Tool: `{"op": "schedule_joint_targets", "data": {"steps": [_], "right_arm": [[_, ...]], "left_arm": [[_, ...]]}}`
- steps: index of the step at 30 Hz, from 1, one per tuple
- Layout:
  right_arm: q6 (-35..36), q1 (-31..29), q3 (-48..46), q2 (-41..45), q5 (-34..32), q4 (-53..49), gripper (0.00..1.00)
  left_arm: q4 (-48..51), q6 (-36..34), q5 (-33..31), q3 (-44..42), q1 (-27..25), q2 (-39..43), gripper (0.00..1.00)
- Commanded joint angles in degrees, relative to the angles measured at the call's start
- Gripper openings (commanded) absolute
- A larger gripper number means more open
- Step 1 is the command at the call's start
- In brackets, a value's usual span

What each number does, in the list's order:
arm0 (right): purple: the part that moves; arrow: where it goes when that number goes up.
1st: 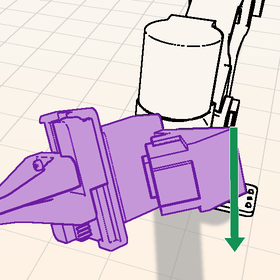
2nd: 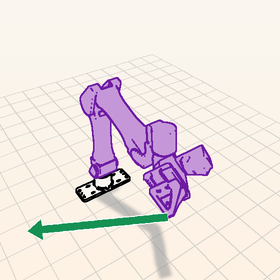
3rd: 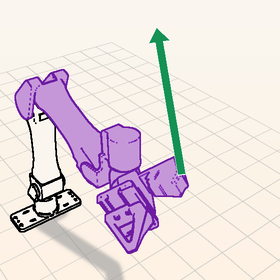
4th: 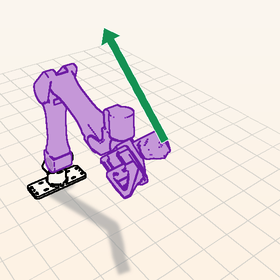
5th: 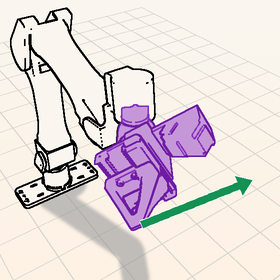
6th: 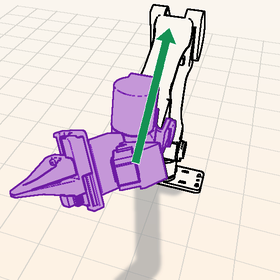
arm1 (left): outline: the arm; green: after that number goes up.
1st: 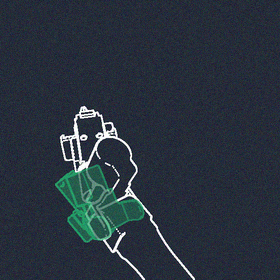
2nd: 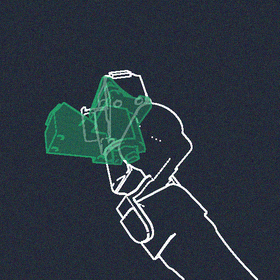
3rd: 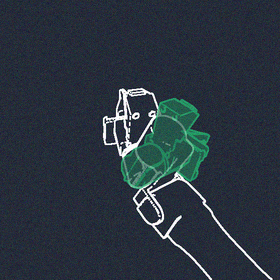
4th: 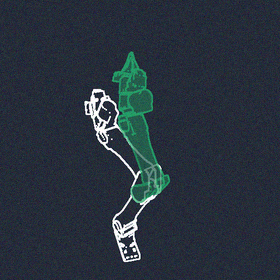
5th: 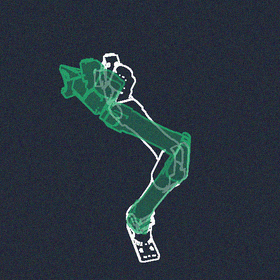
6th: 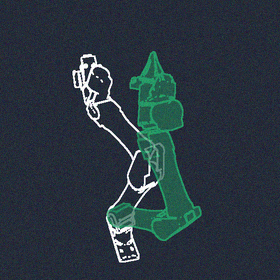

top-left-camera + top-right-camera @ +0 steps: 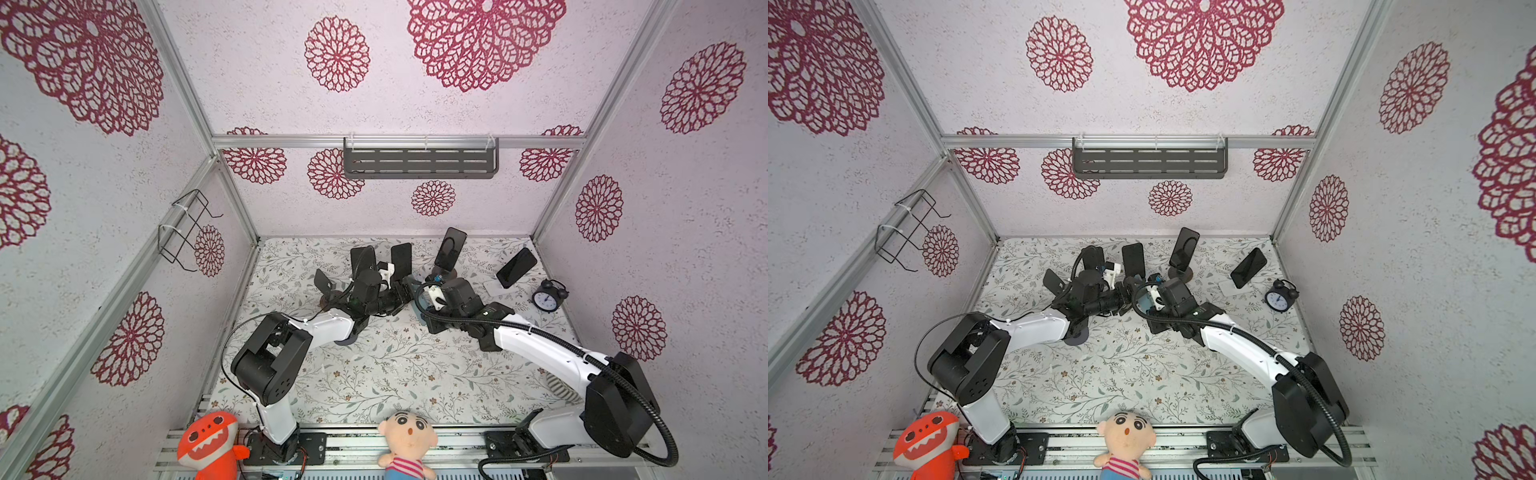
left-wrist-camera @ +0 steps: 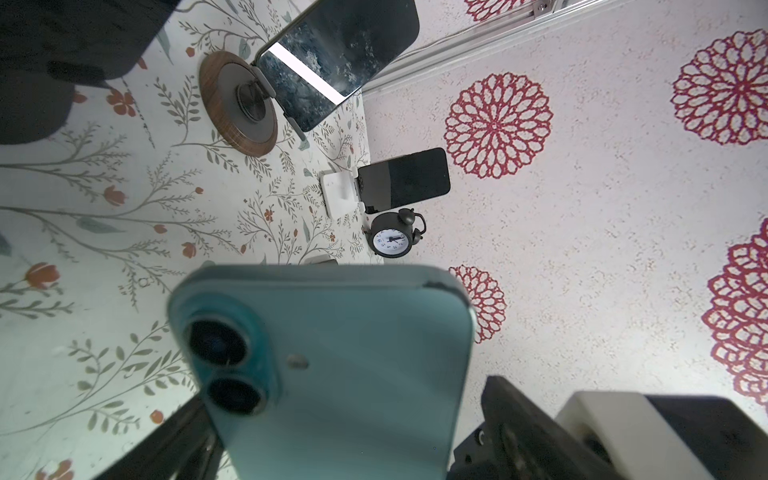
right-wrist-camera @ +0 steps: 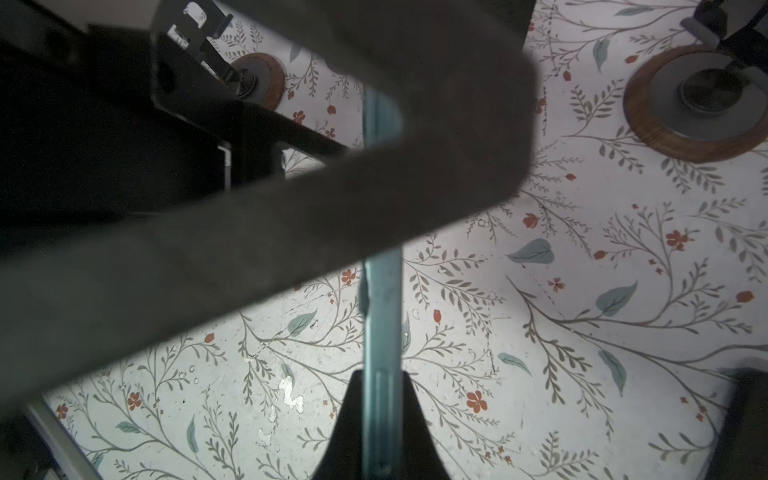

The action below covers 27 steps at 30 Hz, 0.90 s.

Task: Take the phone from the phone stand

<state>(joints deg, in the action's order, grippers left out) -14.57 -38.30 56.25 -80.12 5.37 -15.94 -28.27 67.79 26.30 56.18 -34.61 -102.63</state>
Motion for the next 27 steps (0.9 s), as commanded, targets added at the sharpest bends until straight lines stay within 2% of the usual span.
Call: {"op": "schedule_joint_targets", "data": {"steps": [1,6,7,12,13,14,17,19,21,23,24,27], "right_arm": [[0.59,-0.23,2.44,0.97,1.02,3.69,0.0],[1.05,-0.43,2.7,0.93,-1.24,2.62,0.0],[1.12,-0.46,2.74,0.88,-1.64,2.46,0.0],[1.94,-0.54,2.99,0.25,-1.91,2.41,0.0],[2.1,-0.54,3.15,0.16,-1.77,2.28,0.05],[2.15,-0.39,3.44,0.14,-1.5,1.88,0.13],[2.33,1.46,4.64,-0.09,1.26,-0.28,0.43],[2.03,4.76,4.59,0.73,6.97,-0.6,0.57],[1.01,9.56,3.93,1.81,16.35,-0.25,0.68],[0.09,14.18,3.32,2.03,26.39,0.11,0.73],[-0.17,16.48,2.52,2.06,32.48,1.44,0.76],[-5.07,21.67,-2.08,2.33,47.38,11.07,0.82]], "left_arm": [[-1.82,1.16,0.15,1.3,-0.52,-1.75,0.97],[-0.83,1.69,-0.12,1.21,-0.45,-1.77,1.0],[-0.89,1.63,-0.07,1.21,-0.38,-1.73,0.97],[-2.0,1.73,1.0,1.56,-0.28,-2.4,0.64],[-2.21,1.73,1.22,1.6,-0.28,-2.49,0.61],[-2.36,1.73,1.48,1.65,-0.12,-2.51,0.57],[-3.07,1.3,2.58,1.74,0.44,-2.34,0.48],[-3.86,0.54,3.8,1.65,1.23,-2.21,0.43],[-4.83,-0.37,5.44,1.56,2.2,-1.95,0.39],[-6.0,-1.39,7.59,1.64,2.94,-1.74,0.34],[-7.4,-1.47,9.02,1.65,3.26,-1.72,0.28],[-12.51,-0.65,12.41,1.48,3.91,-1.7,0.14]]}}
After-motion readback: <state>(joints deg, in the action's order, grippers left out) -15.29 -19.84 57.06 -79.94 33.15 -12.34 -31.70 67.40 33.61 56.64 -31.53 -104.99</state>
